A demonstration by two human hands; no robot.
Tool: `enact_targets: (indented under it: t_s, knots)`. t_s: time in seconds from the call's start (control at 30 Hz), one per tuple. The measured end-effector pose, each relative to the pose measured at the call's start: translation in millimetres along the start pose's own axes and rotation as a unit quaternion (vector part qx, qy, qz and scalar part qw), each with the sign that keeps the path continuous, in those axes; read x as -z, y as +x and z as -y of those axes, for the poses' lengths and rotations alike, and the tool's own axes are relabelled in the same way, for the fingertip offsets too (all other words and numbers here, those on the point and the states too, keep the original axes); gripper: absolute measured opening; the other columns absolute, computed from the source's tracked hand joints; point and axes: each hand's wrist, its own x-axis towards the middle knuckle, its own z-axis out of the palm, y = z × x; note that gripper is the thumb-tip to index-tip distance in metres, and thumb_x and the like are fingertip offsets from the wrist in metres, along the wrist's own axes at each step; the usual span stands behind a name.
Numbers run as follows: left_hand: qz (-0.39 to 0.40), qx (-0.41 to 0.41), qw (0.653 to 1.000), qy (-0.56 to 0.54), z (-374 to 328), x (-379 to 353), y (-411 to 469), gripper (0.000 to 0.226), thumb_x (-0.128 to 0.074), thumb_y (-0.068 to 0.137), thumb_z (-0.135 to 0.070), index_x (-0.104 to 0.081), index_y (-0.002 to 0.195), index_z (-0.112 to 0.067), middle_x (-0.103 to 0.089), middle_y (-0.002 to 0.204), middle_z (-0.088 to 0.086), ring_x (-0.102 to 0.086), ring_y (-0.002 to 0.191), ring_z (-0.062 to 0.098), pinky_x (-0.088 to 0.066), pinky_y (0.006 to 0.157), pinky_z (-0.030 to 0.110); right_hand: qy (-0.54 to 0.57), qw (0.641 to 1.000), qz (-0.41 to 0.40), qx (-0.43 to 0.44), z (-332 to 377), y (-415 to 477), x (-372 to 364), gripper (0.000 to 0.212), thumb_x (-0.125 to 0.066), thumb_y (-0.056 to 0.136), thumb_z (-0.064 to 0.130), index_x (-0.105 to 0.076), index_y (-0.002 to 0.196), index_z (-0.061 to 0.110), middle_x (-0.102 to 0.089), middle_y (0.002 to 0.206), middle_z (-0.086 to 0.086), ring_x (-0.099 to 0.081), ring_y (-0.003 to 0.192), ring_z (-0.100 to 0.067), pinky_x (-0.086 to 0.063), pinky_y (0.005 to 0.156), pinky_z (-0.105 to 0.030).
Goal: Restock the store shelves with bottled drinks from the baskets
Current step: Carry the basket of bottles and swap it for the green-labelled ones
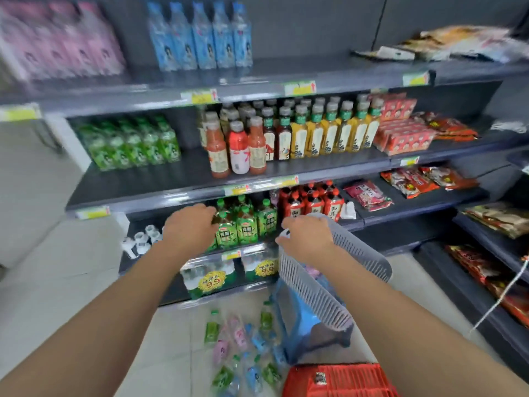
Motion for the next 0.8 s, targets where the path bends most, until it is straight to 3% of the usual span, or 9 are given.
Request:
enact_targets:
  t_s: [0.3,0.57,0.8]
  knots:
    - [-0.072,0.152,0.986,0.021,130.1,78.3,-139.0,0.039,-0.046,0.097,-0.038,-0.051,0.132,-0.021,-0.054,0.13,0.004,-0.053,0.119,0.028,-0.046,0.091,0.039,-0.006,0.983,-0.079,0.167,154.6,-27.7,59.8,0.045,-0.047,0.095,0.049,-0.053,0.13,0.021,-0.06,0.124,-0.005,-0.053,0.117,-0.027,-0.038,0.098,-0.042]
    - [-0.085,0.256,0.961,0.062,236.2,115.1,-259.8,0.04,-0.046,0.096,-0.041,-0.054,0.126,-0.016,-0.057,0.121,0.006,-0.056,0.111,0.031,-0.05,0.089,0.041,0.012,0.953,-0.142,0.269,293.8,-55.1,89.7,0.048,-0.05,0.095,0.047,-0.049,0.135,0.021,-0.056,0.126,-0.007,-0.052,0.118,-0.028,-0.039,0.097,-0.042]
    - [-0.107,0.365,0.921,0.078,280.9,135.3,-366.9,0.038,-0.044,0.097,-0.038,-0.053,0.125,-0.015,-0.057,0.122,0.006,-0.057,0.109,0.03,-0.049,0.079,0.039,0.054,0.906,-0.149,0.393,399.5,-90.5,98.8,0.047,-0.053,0.094,0.041,-0.052,0.133,0.016,-0.057,0.121,-0.01,-0.053,0.113,-0.03,-0.045,0.092,-0.04]
